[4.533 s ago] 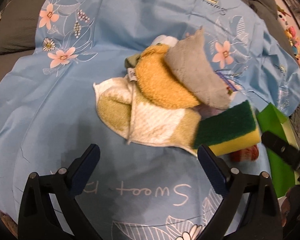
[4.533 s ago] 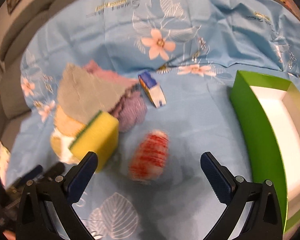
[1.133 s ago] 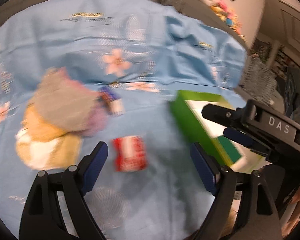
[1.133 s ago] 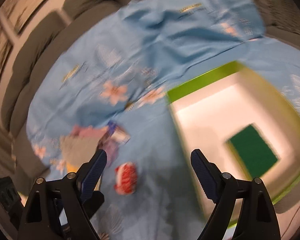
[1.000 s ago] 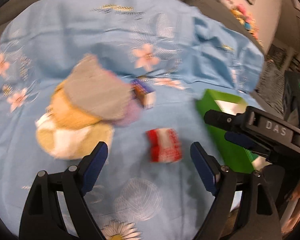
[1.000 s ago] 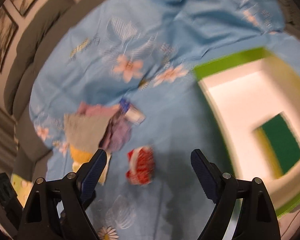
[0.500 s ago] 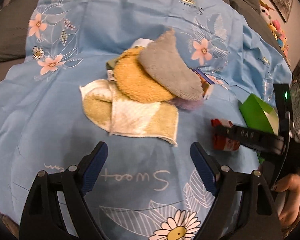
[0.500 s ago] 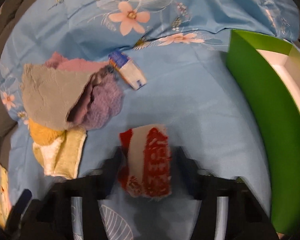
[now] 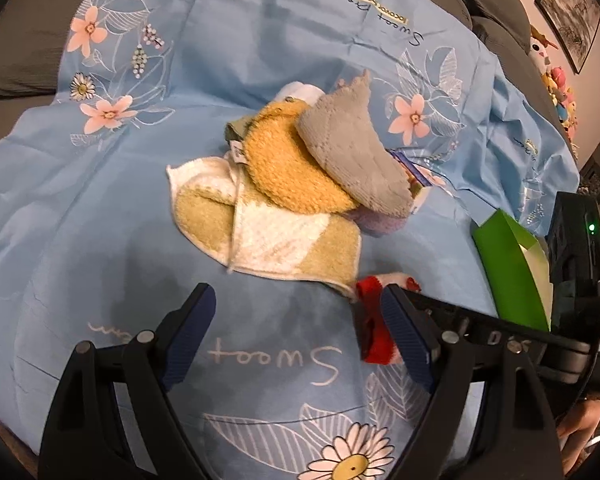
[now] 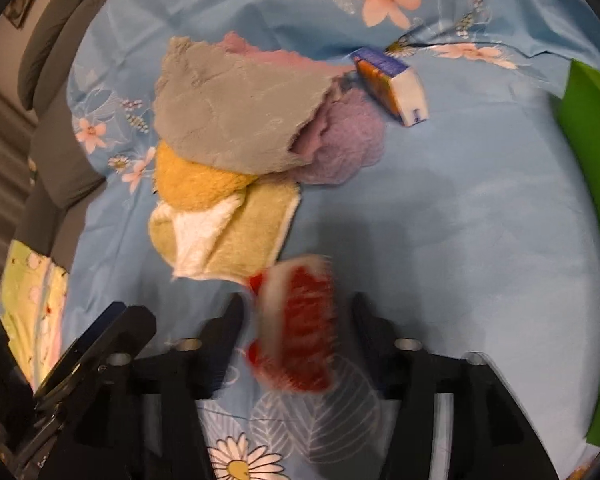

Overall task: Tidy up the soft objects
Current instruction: 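Grasp the red-and-white knit cloth with the right gripper, then carry the red-and-white cloth into the green box and release it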

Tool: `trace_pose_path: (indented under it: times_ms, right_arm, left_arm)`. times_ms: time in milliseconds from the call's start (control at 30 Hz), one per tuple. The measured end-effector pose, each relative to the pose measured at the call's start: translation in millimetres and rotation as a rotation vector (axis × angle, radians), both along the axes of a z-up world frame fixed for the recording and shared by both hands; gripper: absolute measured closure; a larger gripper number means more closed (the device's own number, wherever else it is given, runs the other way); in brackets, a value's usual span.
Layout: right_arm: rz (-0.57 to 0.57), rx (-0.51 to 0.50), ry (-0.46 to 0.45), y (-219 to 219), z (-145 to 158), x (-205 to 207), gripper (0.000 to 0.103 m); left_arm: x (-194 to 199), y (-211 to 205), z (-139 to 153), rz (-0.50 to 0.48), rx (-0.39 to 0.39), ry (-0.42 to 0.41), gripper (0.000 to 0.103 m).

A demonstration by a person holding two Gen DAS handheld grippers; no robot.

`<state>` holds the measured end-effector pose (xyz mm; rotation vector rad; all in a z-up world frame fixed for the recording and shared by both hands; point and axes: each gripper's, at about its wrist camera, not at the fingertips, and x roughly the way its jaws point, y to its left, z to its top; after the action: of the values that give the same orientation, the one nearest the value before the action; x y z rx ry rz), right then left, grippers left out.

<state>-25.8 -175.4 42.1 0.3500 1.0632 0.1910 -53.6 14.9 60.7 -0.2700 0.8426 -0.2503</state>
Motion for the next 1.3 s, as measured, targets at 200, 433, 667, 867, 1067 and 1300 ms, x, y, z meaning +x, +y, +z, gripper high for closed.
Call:
trace_pose_path:
  times_ms: [200, 433, 667, 867, 1067, 1300]
  right_arm:
    - [-0.046, 0.084, -0.055, -25.1, 15.8, -6.7, 0.03]
    - [-0.039, 0.16, -0.004, -27.2, 3.3, 2.2, 0.048]
    - [-0.014, 0.2, 0.077, -18.4, -20.2, 11.7, 0.057]
    - [-0.067, 0.156, -0.044, -31.0, 13.8, -2.7, 0.059]
    - [-0.17, 0.105, -0.204, -65.4, 59.2, -30.8, 0.059]
    - [-0.357, 0.065, -0.312, -122.8, 87.0, -61.4, 0.059]
  left_arm:
    - [-2.2, -12.1, -2.0, -0.077, -0.066, 0.016, 0.024]
    - [-3.8, -44.3, -13.8, -0.223, -0.146, 0.063, 0.056]
    - [1.9, -61.1, -28.0, -0.289, -0.179, 0.116, 0.078]
    - [-3.1, -77.3, -8.1, -0.335, -0.151, 0.033, 0.078]
    - [-12.0, -108.5, 27.4, -0.437, -0.158, -0.109, 0.078]
    - [-16.2, -169.8, 55.2, -0.595, -0.169, -0.209, 0.078]
